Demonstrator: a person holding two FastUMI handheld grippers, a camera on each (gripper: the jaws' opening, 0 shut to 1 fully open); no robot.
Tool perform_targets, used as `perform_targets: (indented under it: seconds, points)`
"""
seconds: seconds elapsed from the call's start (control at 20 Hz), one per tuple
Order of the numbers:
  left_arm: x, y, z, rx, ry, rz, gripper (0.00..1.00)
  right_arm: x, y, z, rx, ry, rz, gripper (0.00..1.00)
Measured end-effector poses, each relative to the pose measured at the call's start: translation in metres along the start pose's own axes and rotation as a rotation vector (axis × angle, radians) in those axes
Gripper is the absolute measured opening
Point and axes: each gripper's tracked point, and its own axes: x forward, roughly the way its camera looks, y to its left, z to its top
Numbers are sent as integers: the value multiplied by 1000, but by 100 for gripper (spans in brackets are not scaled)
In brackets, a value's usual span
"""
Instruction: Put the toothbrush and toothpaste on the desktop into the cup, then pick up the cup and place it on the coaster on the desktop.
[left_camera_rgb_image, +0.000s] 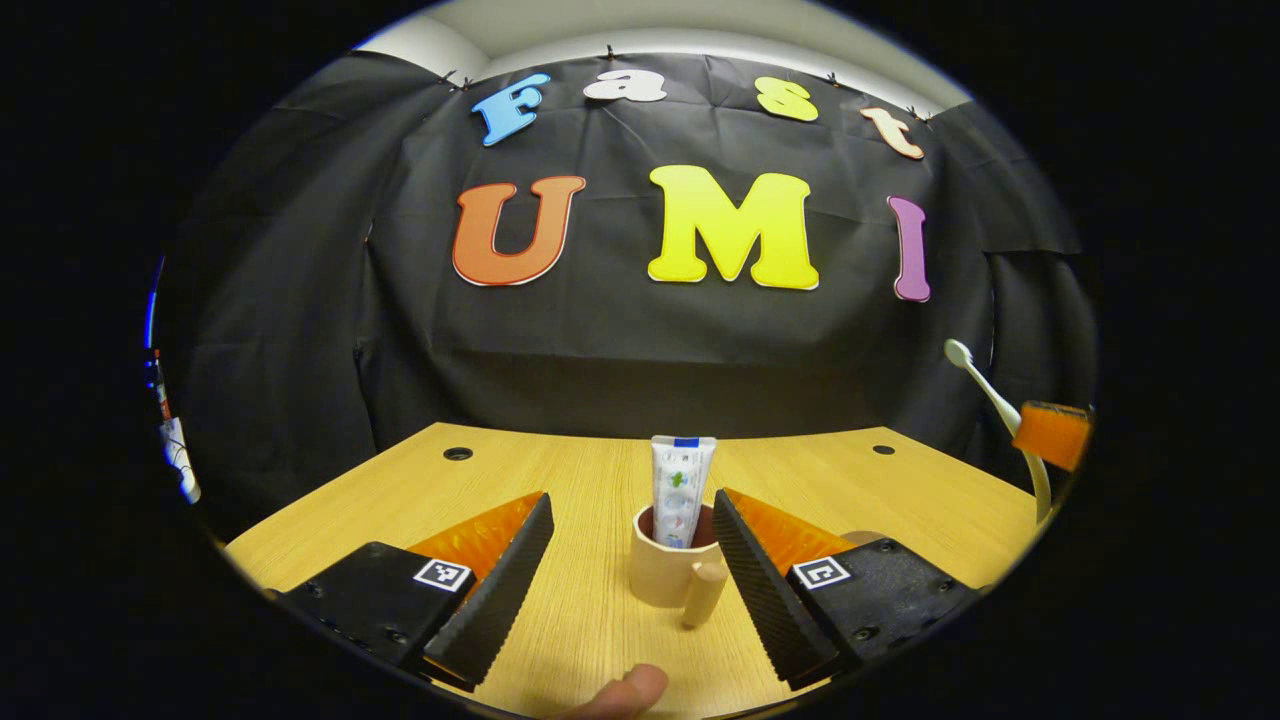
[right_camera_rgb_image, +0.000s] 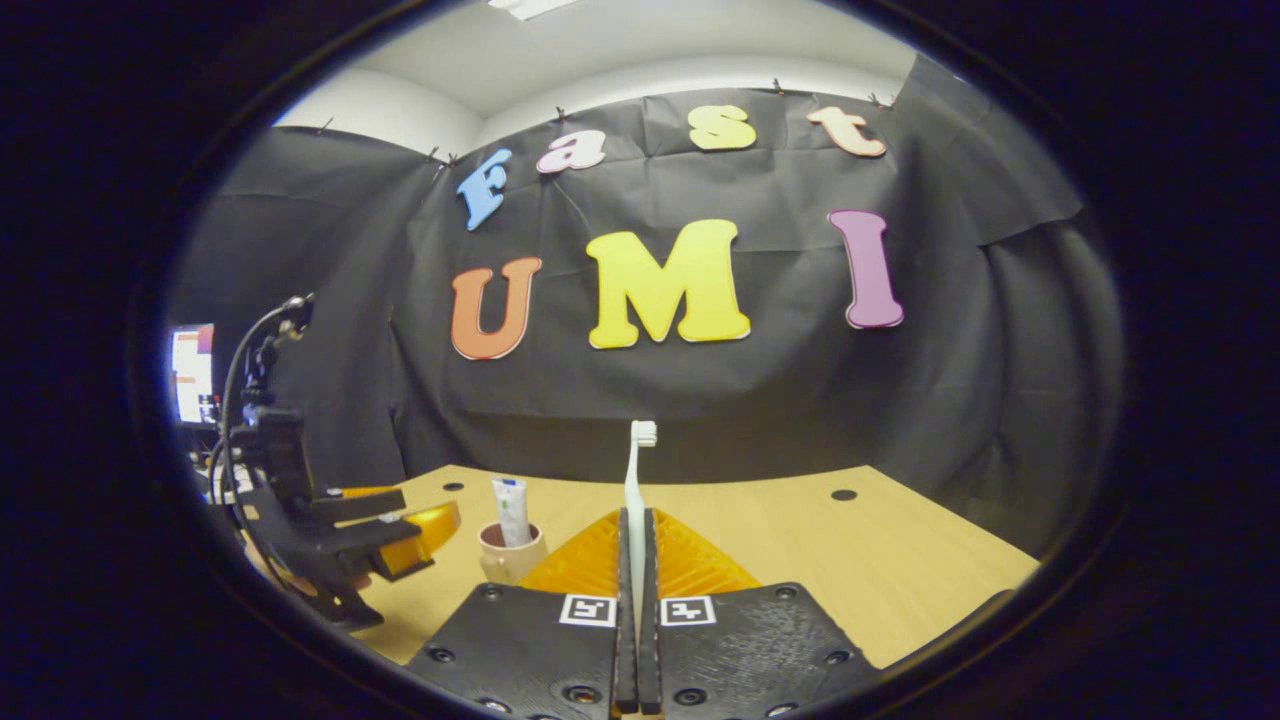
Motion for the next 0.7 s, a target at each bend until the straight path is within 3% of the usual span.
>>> perform_targets:
  seconds: [0.2, 0.4, 0.7]
  points:
    - [-21, 19, -20, -37, 21, 11, 100, 51, 44, 9, -9, -31, 45, 2]
    - [-33, 44, -32, -46, 19, 57, 100, 94, 101, -5, -13, -40, 137, 0]
    - [-32, 50, -45, -105, 51, 55, 99, 139, 142, -20, -9, -85, 133, 2]
